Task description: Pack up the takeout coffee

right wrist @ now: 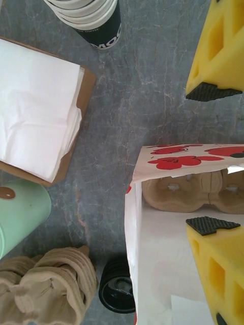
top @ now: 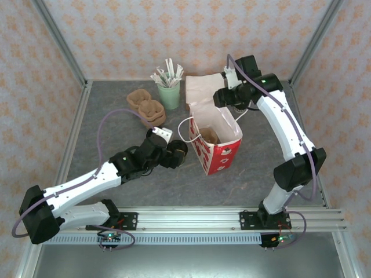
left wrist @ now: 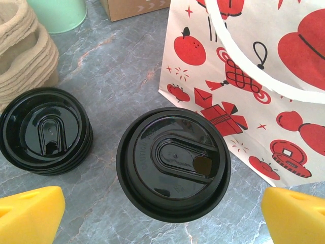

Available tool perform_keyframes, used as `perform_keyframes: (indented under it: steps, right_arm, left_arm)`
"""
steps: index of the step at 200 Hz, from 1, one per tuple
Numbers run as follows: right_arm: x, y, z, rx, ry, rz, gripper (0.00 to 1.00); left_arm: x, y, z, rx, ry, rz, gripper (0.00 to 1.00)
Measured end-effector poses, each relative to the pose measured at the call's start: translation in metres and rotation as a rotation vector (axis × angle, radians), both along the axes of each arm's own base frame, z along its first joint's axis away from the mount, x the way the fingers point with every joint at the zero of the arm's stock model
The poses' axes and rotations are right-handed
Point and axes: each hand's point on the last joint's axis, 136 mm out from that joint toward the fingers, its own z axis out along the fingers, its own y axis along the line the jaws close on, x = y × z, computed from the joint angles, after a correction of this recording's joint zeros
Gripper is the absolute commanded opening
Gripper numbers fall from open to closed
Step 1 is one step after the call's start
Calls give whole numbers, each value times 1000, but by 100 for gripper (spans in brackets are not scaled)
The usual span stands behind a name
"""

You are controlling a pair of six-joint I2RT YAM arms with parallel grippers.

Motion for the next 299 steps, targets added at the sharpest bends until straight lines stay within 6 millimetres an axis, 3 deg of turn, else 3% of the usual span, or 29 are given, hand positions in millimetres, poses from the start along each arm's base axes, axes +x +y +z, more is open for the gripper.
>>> perform_keyframes:
  steps: [23,81,136,195,256,299]
  right_arm:
    - [-1,2,-6,4,21,11,57]
    - [-3,4,-13,29,54,-15,23]
    - [-25,-5,-23,52,87,-89,4]
    - [-49,-24,-22,97,114,-299,0]
    - [-80,-46,-29,166,129,-512,0]
    - [-84,-52,-27,195,128,-584,0]
  left_arm:
    - [0,0,0,-1,-1,1,100]
    - [-1,2,11,-24,-27,2,100]
    - [-1,4,15,-28,-37,8,100]
    - [5,5,3,18,-32,39,100]
    - [11,-10,-21,54,7,17,100]
    - [14,-17,-37,79,44,6,94]
